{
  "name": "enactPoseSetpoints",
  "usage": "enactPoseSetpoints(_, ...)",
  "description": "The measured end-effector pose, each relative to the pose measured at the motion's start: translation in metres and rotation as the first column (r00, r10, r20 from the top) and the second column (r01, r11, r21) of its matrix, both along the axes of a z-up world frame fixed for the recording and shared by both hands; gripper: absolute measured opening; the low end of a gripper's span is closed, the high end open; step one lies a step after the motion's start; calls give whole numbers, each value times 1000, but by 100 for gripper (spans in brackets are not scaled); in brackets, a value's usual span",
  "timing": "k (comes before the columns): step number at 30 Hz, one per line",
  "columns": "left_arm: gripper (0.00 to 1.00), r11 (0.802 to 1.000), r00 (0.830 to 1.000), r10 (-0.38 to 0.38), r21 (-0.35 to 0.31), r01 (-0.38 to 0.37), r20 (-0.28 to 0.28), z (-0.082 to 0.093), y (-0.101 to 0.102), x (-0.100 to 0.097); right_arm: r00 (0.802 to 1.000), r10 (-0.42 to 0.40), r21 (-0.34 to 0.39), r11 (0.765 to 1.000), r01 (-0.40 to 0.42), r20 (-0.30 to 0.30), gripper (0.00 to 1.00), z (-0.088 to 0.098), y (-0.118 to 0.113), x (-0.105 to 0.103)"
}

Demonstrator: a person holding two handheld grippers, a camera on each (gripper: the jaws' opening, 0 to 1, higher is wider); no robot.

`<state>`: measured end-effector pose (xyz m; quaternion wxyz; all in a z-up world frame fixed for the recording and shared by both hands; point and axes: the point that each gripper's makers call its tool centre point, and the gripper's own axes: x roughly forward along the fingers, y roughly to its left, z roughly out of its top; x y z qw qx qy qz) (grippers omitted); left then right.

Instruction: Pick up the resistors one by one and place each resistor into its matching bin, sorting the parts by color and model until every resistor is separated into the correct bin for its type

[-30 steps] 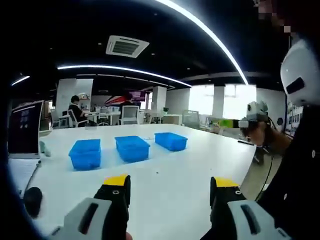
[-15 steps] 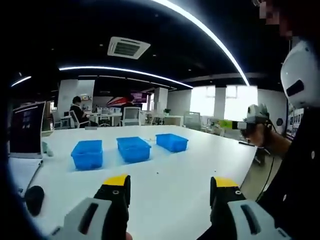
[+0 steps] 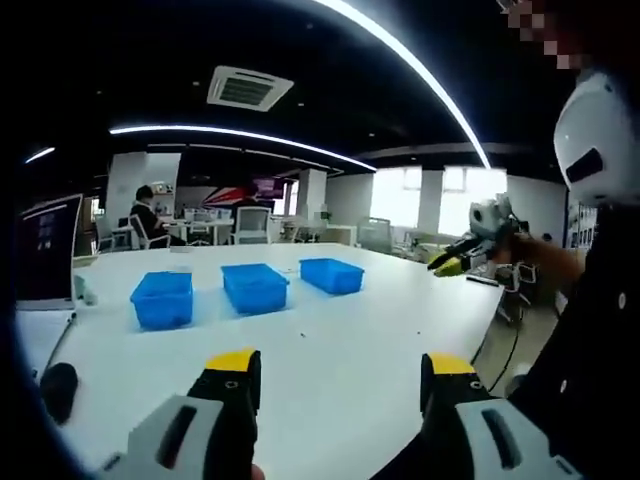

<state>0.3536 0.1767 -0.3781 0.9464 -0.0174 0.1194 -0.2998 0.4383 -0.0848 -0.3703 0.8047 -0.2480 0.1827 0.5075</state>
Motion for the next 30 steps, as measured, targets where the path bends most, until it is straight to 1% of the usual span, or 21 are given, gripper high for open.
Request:
enactPoseSetpoints(2, 66, 1000, 1000, -1, -1, 1, 1, 0, 0, -1, 995, 94, -80, 992, -96, -25, 18, -11, 6, -1)
enactPoseSetpoints(3, 66, 1000, 1000, 0, -2, 0, 2, 1, -1, -2, 988, 151, -128, 980, -154, -32, 19, -17, 9, -3)
enactPoseSetpoints(5, 66, 1000, 1000, 2, -2, -2, 3, 1, -1, -3, 968, 243, -221, 943, -250, -60, 19, -31, 13, -6)
enactPoseSetpoints(6, 66, 1000, 1000, 3, -3, -3, 2, 1, -1, -3, 954, 293, -266, 916, -300, -66, 19, -38, 15, -7)
enactPoseSetpoints(8, 66, 1000, 1000, 4, -4, -4, 0, 0, -3, -5, 919, 379, -340, 855, -391, -105, 19, -51, 16, -11)
enactPoseSetpoints(9, 66, 1000, 1000, 4, -3, -4, -2, -1, -3, -5, 895, 429, -384, 811, -441, -123, 19, -59, 18, -13)
enactPoseSetpoints(10, 66, 1000, 1000, 4, -3, -4, -4, -1, -4, -5, 888, 441, -395, 799, -454, -129, 19, -61, 18, -13)
enactPoseSetpoints(12, 66, 1000, 1000, 5, -5, -5, -6, -2, -6, -6, 840, 509, -458, 711, -534, -189, 19, -75, 18, -19)
enactPoseSetpoints(13, 66, 1000, 1000, 5, -6, -5, -6, -2, -7, -7, 821, 529, -483, 673, -560, -214, 19, -80, 17, -21)
enactPoseSetpoints(14, 66, 1000, 1000, 5, -8, -5, -6, -2, -7, -7, 807, 546, -509, 640, -576, -227, 19, -84, 15, -20)
enactPoseSetpoints(15, 66, 1000, 1000, 5, -8, -5, -6, -2, -8, -8, 792, 556, -539, 599, -592, -252, 19, -88, 13, -20)
enactPoseSetpoints(16, 66, 1000, 1000, 5, -8, -5, -6, -2, -8, -8, 779, 567, -553, 572, -606, -267, 19, -91, 11, -19)
enactPoseSetpoints(17, 66, 1000, 1000, 5, -9, -5, -7, -2, -9, -9, 773, 569, -561, 556, -613, -281, 19, -92, 10, -18)
enactPoseSetpoints(18, 66, 1000, 1000, 5, -9, -5, -8, -3, -9, -9, 768, 571, -561, 549, -620, -289, 19, -93, 11, -17)
enactPoseSetpoints(20, 66, 1000, 1000, 4, -7, -4, -10, -3, -10, -9, 754, 580, -569, 522, -635, -309, 19, -96, 9, -17)
enactPoseSetpoints(22, 66, 1000, 1000, 7, -6, -7, -10, -3, -10, -10, 734, 594, -590, 477, -651, -330, 18, -100, 6, -16)
enactPoseSetpoints(23, 66, 1000, 1000, 8, -7, -8, -10, -3, -10, -10, 731, 597, -597, 467, -652, -330, 18, -102, 6, -16)
enactPoseSetpoints(24, 66, 1000, 1000, 11, -8, -11, -10, -3, -9, -10, 718, 602, -606, 439, -663, -349, 18, -105, 3, -17)
enactPoseSetpoints(26, 65, 1000, 1000, 17, -8, -17, -10, -3, -8, -10, 707, 609, -617, 413, -670, -359, 18, -109, 2, -16)
enactPoseSetpoints(29, 65, 1000, 1000, 22, -10, -22, -10, -4, -8, -11, 698, 613, -621, 396, -677, -370, 16, -112, 1, -16)
enactPoseSetpoints(30, 65, 1000, 1000, 24, -10, -25, -11, -5, -7, -11, 691, 617, -622, 384, -682, -376, 16, -113, 1, -16)
